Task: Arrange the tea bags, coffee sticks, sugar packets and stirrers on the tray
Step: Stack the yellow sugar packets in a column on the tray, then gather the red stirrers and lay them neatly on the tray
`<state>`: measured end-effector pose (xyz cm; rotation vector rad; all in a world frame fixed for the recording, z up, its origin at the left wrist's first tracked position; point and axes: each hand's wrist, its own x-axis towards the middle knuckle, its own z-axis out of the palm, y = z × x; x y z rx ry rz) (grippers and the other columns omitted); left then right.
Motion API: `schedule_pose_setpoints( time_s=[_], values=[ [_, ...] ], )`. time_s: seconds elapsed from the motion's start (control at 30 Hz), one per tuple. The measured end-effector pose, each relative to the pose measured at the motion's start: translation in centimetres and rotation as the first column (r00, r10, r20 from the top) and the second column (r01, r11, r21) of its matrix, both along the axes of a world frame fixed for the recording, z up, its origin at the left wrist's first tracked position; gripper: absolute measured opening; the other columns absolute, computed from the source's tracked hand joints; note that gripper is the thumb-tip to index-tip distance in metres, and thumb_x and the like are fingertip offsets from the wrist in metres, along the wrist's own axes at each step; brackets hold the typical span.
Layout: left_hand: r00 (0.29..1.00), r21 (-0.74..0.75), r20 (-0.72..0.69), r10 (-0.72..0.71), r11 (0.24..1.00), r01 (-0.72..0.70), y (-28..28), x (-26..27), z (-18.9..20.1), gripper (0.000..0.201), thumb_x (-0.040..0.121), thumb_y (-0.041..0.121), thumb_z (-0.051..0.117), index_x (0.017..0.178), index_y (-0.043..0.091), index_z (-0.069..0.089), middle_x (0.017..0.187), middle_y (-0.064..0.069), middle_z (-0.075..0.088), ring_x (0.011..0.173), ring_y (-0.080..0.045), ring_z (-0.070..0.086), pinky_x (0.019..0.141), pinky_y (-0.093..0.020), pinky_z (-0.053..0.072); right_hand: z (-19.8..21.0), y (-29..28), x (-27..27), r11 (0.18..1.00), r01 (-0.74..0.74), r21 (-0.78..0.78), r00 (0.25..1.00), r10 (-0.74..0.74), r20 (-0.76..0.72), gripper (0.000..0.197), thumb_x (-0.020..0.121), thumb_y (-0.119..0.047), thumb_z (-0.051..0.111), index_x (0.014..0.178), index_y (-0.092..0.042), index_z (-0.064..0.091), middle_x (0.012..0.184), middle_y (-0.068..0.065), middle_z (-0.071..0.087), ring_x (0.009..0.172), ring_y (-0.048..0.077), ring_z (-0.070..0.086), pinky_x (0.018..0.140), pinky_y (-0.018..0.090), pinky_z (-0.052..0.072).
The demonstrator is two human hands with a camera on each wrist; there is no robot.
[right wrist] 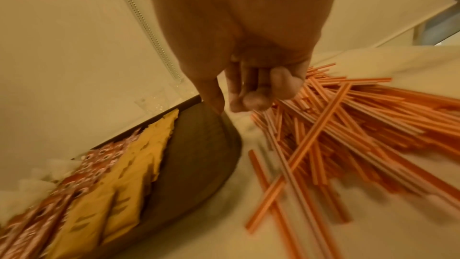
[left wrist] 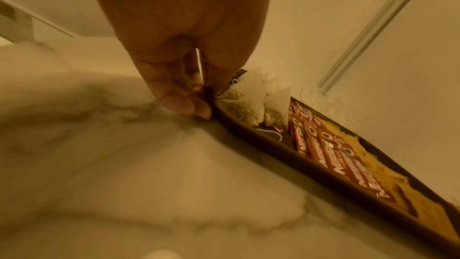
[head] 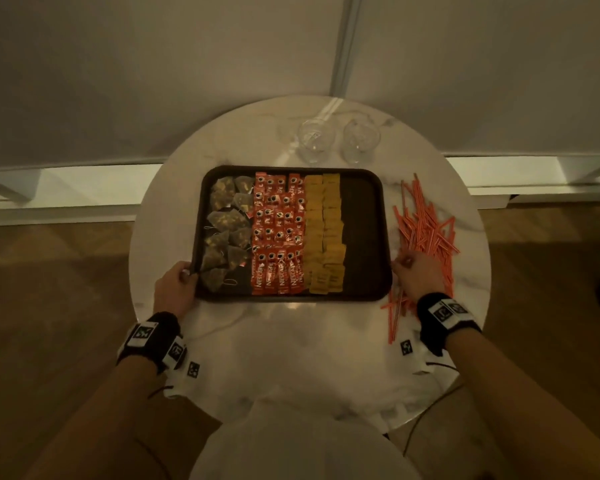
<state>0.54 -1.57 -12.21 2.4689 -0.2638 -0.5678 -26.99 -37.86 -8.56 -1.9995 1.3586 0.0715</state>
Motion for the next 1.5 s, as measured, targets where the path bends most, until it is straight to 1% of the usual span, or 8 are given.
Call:
schedule_pose_setpoints(
  time_s=[0.2, 0.43, 0.63, 0.83, 0.97, 1.1, 1.2, 1.5],
  values=[
    [0.998, -0.014, -0.061, -0.029, 0.999, 0.028, 1.2, -0.3, 0.4, 0.025, 0.096, 0.015, 0.061, 0.12, 0.007, 0.062, 0.102, -0.019, 0.067, 0.094, -0.036, 0.063, 0.088, -0.048, 0.05, 0.0, -2.5, -2.8, 0.977, 0.089, -0.193, 0.968, -0.131, -0.214, 0.061, 0.087, -0.044, 0.066, 0.131, -0.006, 0.045, 0.13, 0.018, 0.044, 0.113, 0.039, 0.052, 0.094, 0.05, 0.049],
    [1.0, 0.028, 0.011, 0.026, 0.999, -0.026, 1.1, 0.0, 1.2, 0.024, 0.097, 0.026, 0.057, 0.117, 0.014, 0.063, 0.11, -0.02, 0.067, 0.101, -0.04, 0.061, 0.09, -0.052, 0.05, -0.7, -4.7, -1.8, 0.983, 0.165, -0.083, 0.917, -0.183, -0.356, 0.105, 0.076, -0.07, 0.066, 0.147, -0.005, 0.026, 0.145, 0.019, 0.034, 0.13, 0.04, 0.041, 0.105, 0.053, 0.039],
    [0.979, -0.02, 0.195, 0.056, 0.998, -0.053, -0.1, -1.3, 1.9, 0.023, 0.098, 0.019, 0.056, 0.114, 0.005, 0.064, 0.112, -0.021, 0.065, 0.089, -0.038, 0.06, 0.084, -0.049, 0.047, -0.9, -5.8, -0.9, 0.995, 0.089, -0.042, 0.93, -0.098, -0.353, 0.087, 0.084, -0.055, 0.067, 0.144, -0.002, 0.032, 0.14, 0.02, 0.044, 0.128, 0.038, 0.047, 0.105, 0.05, 0.043],
    [0.984, -0.114, 0.158, 0.082, 0.991, -0.064, -2.4, -4.0, 2.7, 0.026, 0.101, 0.023, 0.053, 0.112, 0.004, 0.067, 0.101, -0.022, 0.068, 0.093, -0.037, 0.062, 0.081, -0.044, 0.048, -0.7, -5.6, -1.4, 0.995, 0.094, -0.026, 0.967, -0.098, -0.235, 0.048, 0.089, -0.037, 0.068, 0.123, -0.007, 0.055, 0.116, 0.015, 0.064, 0.102, 0.034, 0.063, 0.089, 0.041, 0.054],
    [0.993, -0.185, 0.102, 0.05, 0.982, -0.03, -4.8, -6.0, 3.4, 0.026, 0.101, 0.019, 0.052, 0.113, 0.003, 0.068, 0.094, -0.016, 0.068, 0.084, -0.023, 0.058, 0.068, -0.013, 0.045, -1.0, -5.5, -1.8, 0.99, 0.14, -0.016, 0.979, -0.141, -0.149, 0.037, 0.082, -0.033, 0.07, 0.111, -0.01, 0.065, 0.106, 0.012, 0.07, 0.098, 0.033, 0.066, 0.09, 0.046, 0.056],
    [0.998, -0.272, 0.061, 0.007, 0.962, 0.01, -6.8, -7.4, 3.5, 0.022, 0.1, 0.019, 0.053, 0.105, 0.004, 0.069, 0.09, -0.013, 0.067, 0.083, -0.02, 0.058, 0.073, -0.03, 0.048, -0.1, -4.8, -1.9, 0.982, 0.191, 0.006, 0.979, -0.19, -0.068, 0.027, 0.085, -0.019, 0.071, 0.105, -0.003, 0.064, 0.097, 0.009, 0.067, 0.087, 0.027, 0.063, 0.078, 0.035, 0.055],
    [0.999, -0.349, -0.009, -0.049, 0.936, 0.043, -8.0, -8.8, 3.9, 0.024, 0.101, 0.023, 0.053, 0.108, 0.007, 0.068, 0.101, -0.009, 0.067, 0.092, -0.019, 0.06, 0.077, -0.024, 0.047, 0.0, -4.3, -2.2, 0.979, 0.2, 0.034, 0.979, -0.199, -0.035, 0.025, 0.084, -0.016, 0.073, 0.101, 0.0, 0.064, 0.093, 0.011, 0.066, 0.08, 0.026, 0.063, 0.062, 0.027, 0.047],
    [0.937, -0.396, -0.071, -0.341, 0.872, 0.288, -12.4, -13.3, 4.6, 0.019, 0.101, 0.023, 0.05, 0.096, 0.015, 0.067, 0.076, 0.004, 0.061, 0.07, -0.01, 0.057, 0.067, -0.021, 0.045, -0.3, -2.3, -4.1, 0.964, 0.235, 0.127, 0.963, -0.249, 0.106, 0.03, 0.087, -0.019, 0.073, 0.111, -0.002, 0.067, 0.106, 0.013, 0.071, 0.094, 0.03, 0.068, 0.088, 0.042, 0.056]
  ],
)
